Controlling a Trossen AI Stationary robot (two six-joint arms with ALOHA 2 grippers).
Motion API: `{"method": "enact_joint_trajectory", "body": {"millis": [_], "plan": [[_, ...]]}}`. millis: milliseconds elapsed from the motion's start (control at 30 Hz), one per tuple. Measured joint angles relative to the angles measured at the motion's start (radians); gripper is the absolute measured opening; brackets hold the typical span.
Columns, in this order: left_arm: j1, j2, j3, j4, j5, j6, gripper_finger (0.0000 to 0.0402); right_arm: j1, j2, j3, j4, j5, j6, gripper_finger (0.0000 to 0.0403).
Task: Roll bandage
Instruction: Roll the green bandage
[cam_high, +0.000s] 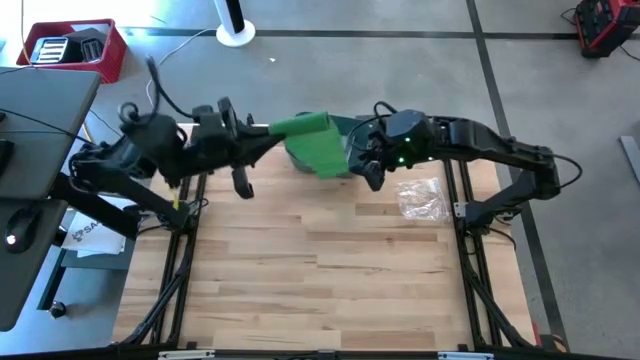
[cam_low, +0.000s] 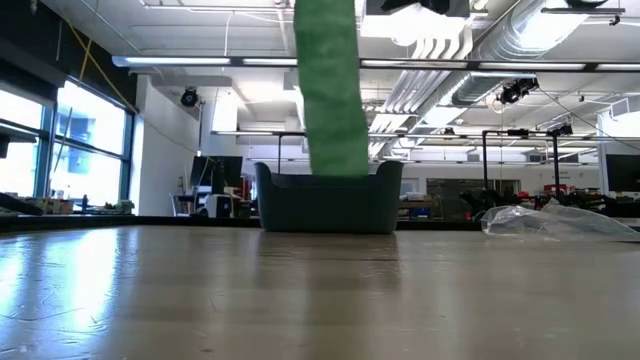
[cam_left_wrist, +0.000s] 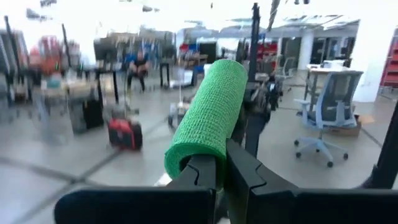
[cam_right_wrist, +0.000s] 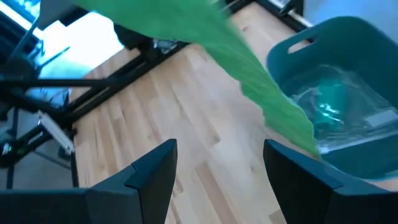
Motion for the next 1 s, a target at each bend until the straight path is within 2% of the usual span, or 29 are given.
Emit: {"method": "enact_joint_trajectory", "body": {"millis": [100, 267, 433, 533, 633, 800, 900, 1000], "plan": [[-0.008, 0.064, 0.135, -0.036, 0.041, 0.069, 0.0002, 0.016, -0.018, 0.0, 0.006, 0.004, 0.007, 0.0232], [-0.033, 0.142, 0.318, -0.082, 0.073, 0.143, 0.0003, 0.104, -0.042, 0.0, 0.043, 0.017, 0.006, 0.0232], [-0.048, 0.165, 0.438, -0.138, 0.073, 0.188, 0.0004, 0.209, -0.047, 0.0, 0.078, 0.134, 0.061, 0.0232], [-0.05, 0.165, 0.473, -0.213, 0.069, 0.213, 0.0004, 0.262, -0.05, 0.01, 0.212, 0.164, 0.078, 0.0232], [-0.05, 0.166, 0.493, -0.296, 0.066, 0.21, 0.0004, 0.307, -0.049, 0.065, 0.397, 0.21, 0.021, 0.0232], [-0.05, 0.167, 0.494, -0.399, 0.065, 0.172, 0.0005, 0.356, -0.025, 0.208, 0.692, 0.244, -0.261, 0.0232], [-0.047, 0.174, 0.494, -0.446, 0.058, 0.148, 0.0005, 0.366, 0.025, 0.327, 0.674, 0.24, -0.383, 0.0232], [-0.041, 0.184, 0.494, -0.476, 0.043, 0.129, 0.0005, 0.357, 0.091, 0.444, 0.551, 0.226, -0.391, 0.0232]]}}
